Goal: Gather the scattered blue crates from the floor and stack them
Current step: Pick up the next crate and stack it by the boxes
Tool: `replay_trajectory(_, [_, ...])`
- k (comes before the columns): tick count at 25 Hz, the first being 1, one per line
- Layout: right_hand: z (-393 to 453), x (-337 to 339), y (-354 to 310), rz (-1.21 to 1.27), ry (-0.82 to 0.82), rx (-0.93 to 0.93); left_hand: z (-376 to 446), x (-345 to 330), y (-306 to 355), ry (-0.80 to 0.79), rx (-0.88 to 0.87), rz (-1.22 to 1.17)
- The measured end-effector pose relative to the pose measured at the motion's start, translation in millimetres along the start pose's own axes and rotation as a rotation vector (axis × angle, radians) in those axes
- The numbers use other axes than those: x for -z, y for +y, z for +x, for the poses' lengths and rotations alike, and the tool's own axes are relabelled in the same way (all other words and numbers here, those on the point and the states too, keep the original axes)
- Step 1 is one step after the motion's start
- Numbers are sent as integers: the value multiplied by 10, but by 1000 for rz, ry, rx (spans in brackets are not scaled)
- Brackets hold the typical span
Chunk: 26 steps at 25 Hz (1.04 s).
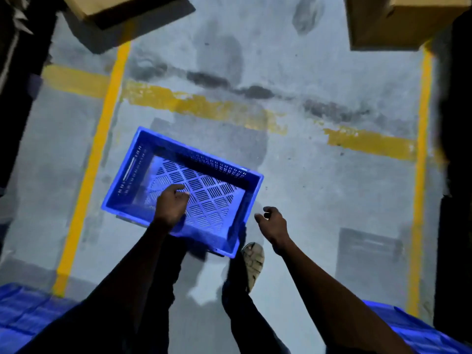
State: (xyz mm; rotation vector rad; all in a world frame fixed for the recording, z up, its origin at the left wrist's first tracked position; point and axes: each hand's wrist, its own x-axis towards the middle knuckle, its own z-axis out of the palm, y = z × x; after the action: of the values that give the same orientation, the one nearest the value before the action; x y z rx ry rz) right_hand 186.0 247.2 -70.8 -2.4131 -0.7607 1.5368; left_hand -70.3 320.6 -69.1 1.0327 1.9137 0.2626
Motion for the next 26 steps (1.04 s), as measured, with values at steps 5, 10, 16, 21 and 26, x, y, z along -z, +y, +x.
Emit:
replay_trajectory(5, [921,-770,364,48,-13,-85,1116,-307,-665,-22,-50,130])
replay_trajectory(10, [1320,-1153,600,83,136,-185,1571,-140,-1092,125,-135,356])
replay_trajectory(16, [1275,-1264,596,182,166,-214,1788,192,-1453,309,94,307])
replay_trajectory(21, [650,-1470,177,369,285,-68,1628,416,-1522,286,132,186])
replay_trajectory(26, [-176,-1563,-690,409,396,81,1120,646,-1246,257,148,-9])
